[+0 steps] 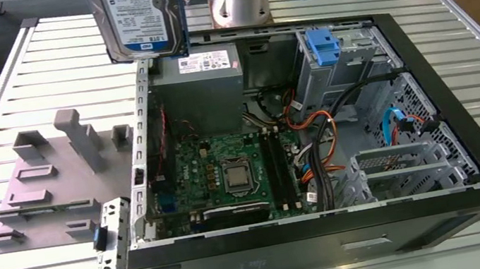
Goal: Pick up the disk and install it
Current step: 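Pick up the disk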
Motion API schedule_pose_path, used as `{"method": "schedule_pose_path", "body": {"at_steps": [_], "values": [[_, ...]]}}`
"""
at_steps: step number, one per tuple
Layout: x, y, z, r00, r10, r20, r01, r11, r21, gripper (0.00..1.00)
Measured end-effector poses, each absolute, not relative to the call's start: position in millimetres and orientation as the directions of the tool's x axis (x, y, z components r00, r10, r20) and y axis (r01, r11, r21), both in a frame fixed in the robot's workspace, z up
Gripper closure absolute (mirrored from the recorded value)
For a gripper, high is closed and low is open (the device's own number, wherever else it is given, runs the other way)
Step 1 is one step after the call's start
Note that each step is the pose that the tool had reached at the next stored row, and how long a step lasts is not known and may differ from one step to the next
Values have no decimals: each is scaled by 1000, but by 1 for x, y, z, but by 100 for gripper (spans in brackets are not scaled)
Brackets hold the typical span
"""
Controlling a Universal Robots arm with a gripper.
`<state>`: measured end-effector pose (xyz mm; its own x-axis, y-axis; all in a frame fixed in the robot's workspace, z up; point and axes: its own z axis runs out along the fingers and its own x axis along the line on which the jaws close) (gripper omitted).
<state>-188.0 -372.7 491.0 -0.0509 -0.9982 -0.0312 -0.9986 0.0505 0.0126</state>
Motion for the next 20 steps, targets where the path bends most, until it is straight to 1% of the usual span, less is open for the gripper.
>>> {"method": "schedule_pose_path", "body": {"at_steps": [20], "values": [[-164, -373, 491, -51, -998, -31, -999, 51, 13, 65]]}}
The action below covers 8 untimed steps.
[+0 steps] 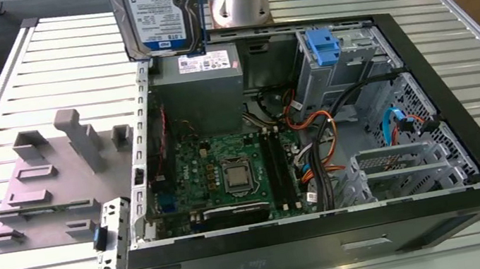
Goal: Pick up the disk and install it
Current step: 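Pick up the disk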
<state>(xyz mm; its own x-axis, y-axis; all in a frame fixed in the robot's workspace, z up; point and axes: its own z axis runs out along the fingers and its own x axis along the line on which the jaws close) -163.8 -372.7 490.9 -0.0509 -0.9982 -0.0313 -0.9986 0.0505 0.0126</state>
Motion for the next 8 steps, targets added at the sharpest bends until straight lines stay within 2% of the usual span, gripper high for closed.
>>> {"method": "schedule_pose_path", "body": {"at_steps": [8], "values": [[-160, -373, 491, -51, -998, -31, -999, 51, 13, 65]]}}
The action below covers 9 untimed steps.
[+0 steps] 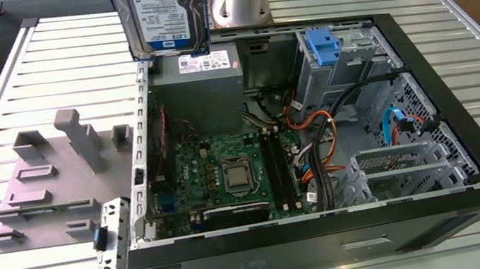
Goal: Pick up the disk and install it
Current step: 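Pick up the disk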
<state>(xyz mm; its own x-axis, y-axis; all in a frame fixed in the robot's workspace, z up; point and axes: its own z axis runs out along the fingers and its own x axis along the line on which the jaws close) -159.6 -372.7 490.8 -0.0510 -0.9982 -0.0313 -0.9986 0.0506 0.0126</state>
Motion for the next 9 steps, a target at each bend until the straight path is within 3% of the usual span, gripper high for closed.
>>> {"method": "schedule_pose_path", "body": {"at_steps": [9], "values": [[-157, -373, 491, -51, -998, -31, -999, 51, 13, 65]]}}
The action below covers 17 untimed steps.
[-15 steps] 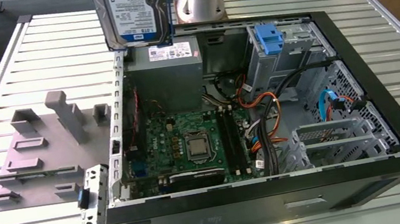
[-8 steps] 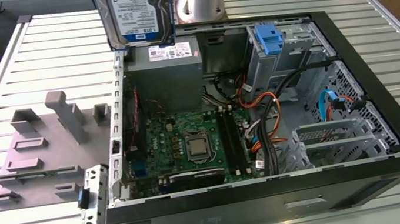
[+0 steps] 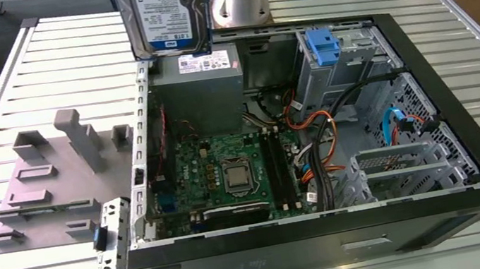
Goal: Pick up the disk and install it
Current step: 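Pick up the disk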
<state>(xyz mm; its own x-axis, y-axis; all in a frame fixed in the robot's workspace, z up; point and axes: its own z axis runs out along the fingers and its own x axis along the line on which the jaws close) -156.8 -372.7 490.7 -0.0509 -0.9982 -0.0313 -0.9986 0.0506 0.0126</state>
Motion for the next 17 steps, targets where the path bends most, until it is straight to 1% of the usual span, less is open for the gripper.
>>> {"method": "schedule_pose_path", "body": {"at_steps": [17], "values": [[-145, -373, 490, -51, -998, -31, -999, 51, 13, 65]]}}
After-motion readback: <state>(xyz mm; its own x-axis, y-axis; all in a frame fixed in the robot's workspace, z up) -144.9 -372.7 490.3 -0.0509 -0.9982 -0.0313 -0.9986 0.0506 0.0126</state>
